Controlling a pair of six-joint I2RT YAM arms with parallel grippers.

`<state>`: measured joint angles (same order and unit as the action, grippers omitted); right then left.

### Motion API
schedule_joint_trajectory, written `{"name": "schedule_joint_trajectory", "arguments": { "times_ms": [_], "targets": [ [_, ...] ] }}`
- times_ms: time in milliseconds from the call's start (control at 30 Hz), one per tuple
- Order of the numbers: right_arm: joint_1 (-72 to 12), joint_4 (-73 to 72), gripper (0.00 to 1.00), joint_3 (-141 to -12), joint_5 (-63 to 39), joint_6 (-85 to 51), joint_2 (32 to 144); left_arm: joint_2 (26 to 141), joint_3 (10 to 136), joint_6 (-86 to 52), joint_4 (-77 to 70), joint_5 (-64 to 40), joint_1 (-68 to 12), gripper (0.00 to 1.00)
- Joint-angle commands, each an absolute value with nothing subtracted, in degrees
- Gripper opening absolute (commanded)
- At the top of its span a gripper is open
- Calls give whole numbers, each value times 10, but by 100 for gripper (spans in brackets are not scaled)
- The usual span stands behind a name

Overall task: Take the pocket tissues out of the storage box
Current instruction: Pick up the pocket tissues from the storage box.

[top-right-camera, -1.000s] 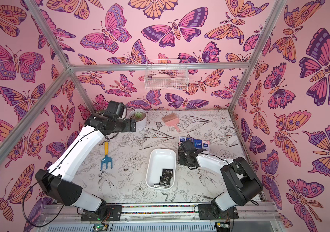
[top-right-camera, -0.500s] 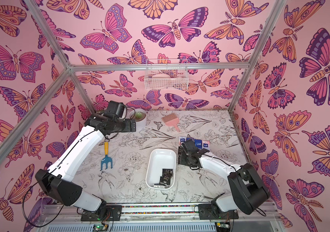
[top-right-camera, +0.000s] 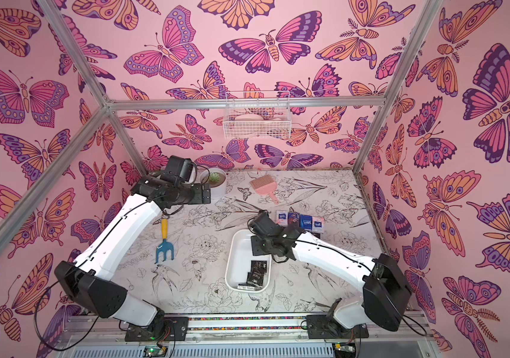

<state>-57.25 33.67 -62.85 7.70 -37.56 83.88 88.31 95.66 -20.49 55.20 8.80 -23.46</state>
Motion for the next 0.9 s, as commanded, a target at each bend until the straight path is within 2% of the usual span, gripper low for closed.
{"name": "schedule_joint_trajectory", "arguments": {
  "times_ms": [0, 133, 333, 633, 867],
  "targets": [
    [-623, 403, 58, -658, 126, -415, 886, 889, 962, -209, 559, 91, -238, 100],
    [-661, 421, 59, -662, 134, -462, 925, 887, 962, -206, 561, 94, -238, 100],
    [-692, 429, 63, -626, 149, -544, 905, 885, 963, -202, 563, 94, -238, 100],
    [-702, 434, 65, -596, 134, -598, 882, 884, 964, -202, 563, 85, -239, 100],
    [-701, 415, 65, -598, 123, -599, 917, 891, 972, -201, 563, 81, -239, 100]
  ]
}}
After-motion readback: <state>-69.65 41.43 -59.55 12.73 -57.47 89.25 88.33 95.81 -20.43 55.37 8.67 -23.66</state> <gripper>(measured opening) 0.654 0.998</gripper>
